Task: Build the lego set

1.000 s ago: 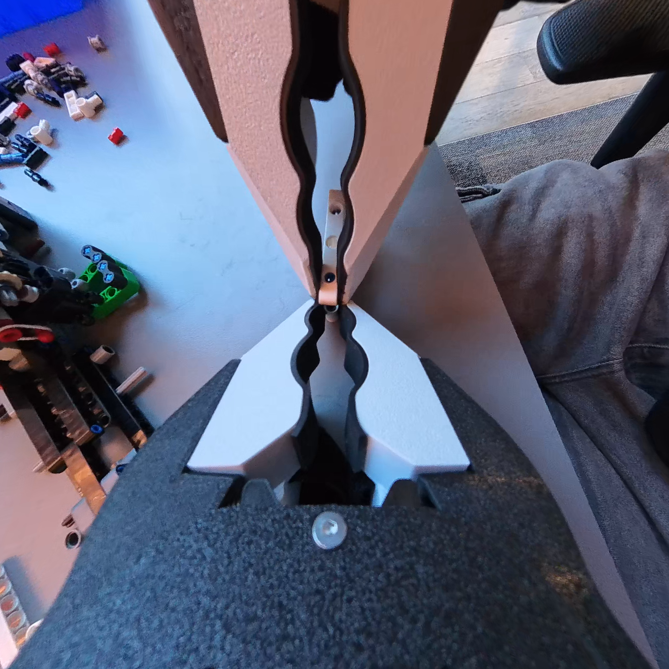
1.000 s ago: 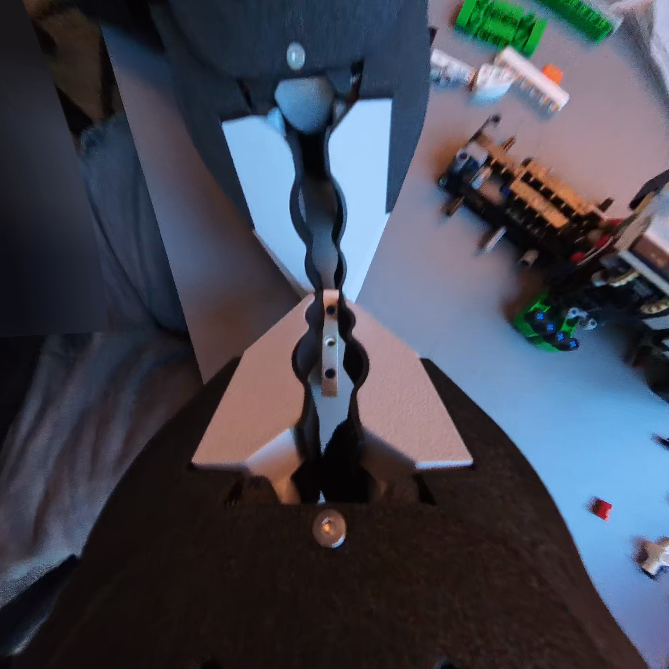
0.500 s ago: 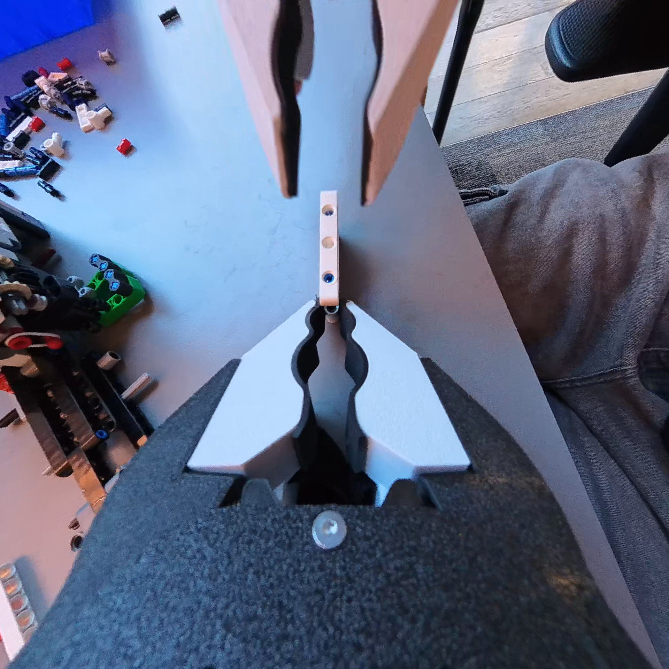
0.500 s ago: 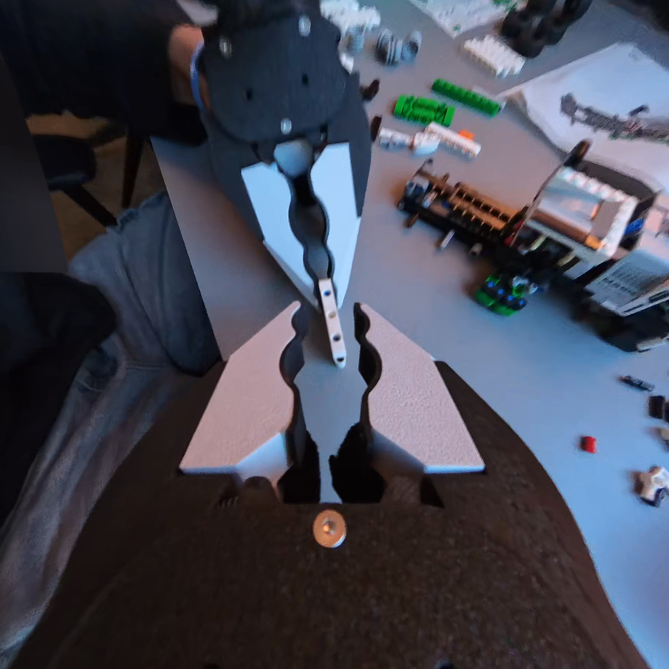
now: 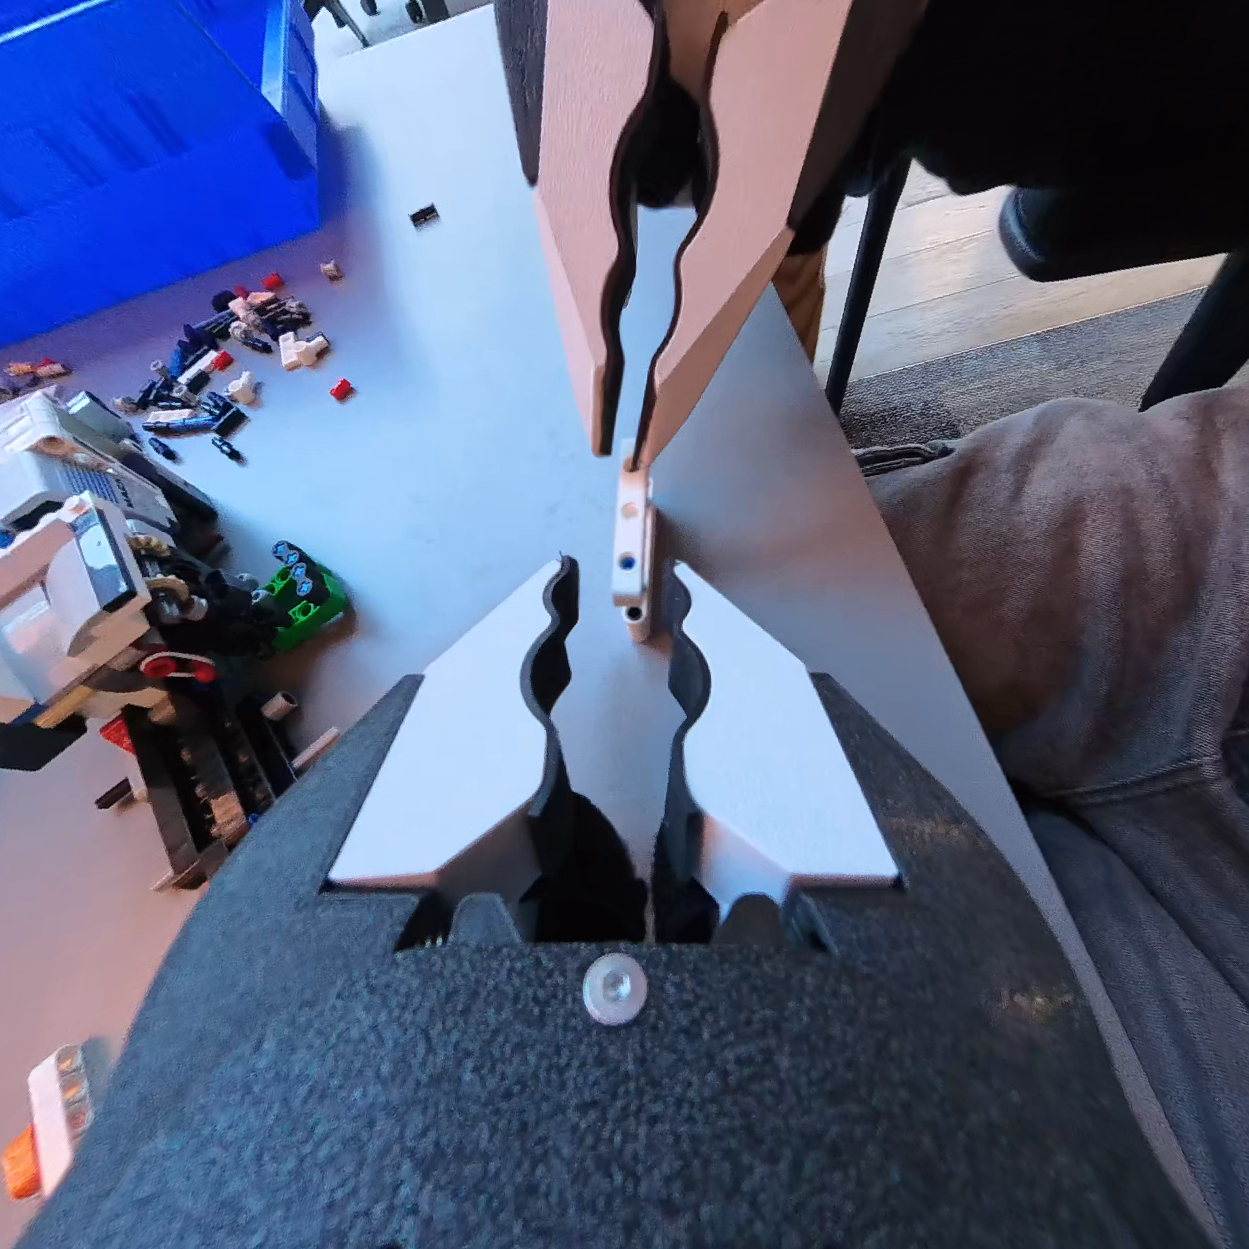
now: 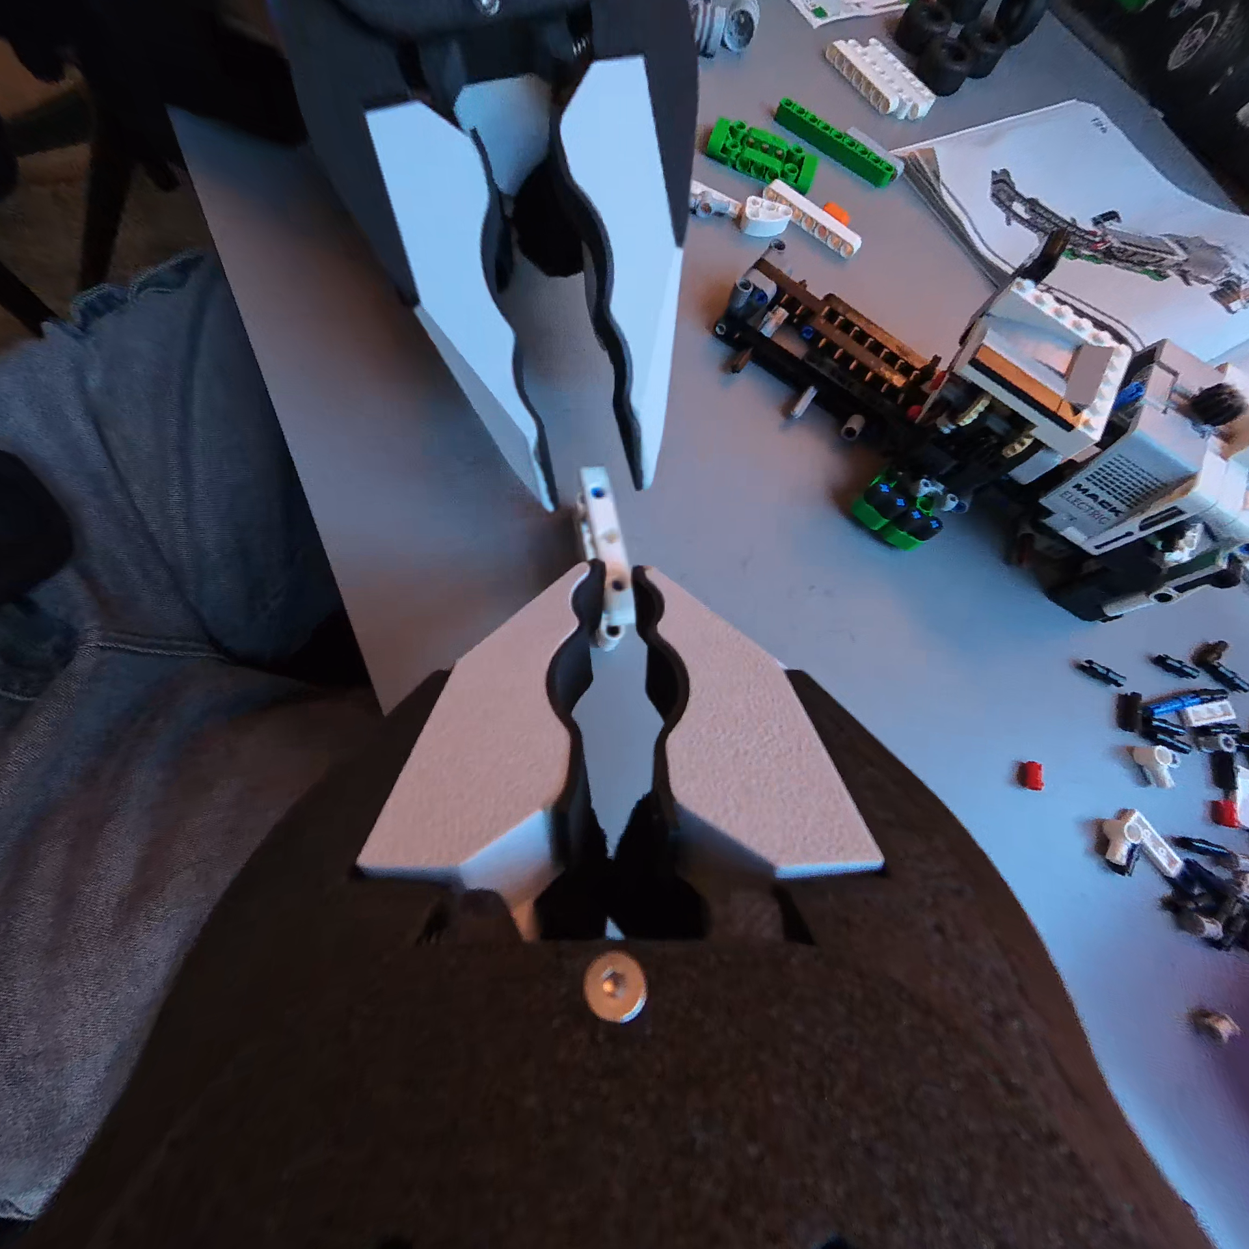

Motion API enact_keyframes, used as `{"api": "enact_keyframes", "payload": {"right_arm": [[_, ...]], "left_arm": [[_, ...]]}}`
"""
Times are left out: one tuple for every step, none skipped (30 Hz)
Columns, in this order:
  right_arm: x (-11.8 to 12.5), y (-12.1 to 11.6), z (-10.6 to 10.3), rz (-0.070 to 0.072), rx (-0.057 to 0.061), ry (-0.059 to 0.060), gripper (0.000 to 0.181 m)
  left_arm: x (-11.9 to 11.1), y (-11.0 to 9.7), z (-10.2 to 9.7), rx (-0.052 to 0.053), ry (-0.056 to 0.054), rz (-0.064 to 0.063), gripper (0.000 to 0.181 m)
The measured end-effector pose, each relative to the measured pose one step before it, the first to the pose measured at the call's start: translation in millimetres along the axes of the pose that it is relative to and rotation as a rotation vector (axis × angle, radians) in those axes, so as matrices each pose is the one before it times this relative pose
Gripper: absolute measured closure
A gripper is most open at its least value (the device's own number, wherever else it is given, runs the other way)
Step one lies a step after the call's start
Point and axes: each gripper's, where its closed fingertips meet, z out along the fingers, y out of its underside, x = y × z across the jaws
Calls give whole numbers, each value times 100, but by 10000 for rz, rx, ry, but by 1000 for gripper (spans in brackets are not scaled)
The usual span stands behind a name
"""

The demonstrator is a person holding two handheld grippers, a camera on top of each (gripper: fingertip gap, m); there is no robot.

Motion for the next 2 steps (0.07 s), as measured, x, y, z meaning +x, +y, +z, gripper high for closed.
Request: {"api": "enact_keyframes", "payload": {"right_arm": [[283,-94,-139,0,24,132,174],[181,-98,-66,43,57,35,171]], "left_arm": [[-114,27,127,-40,-10,-81,160],[2,-61,86,7,35,-23,161]]}}
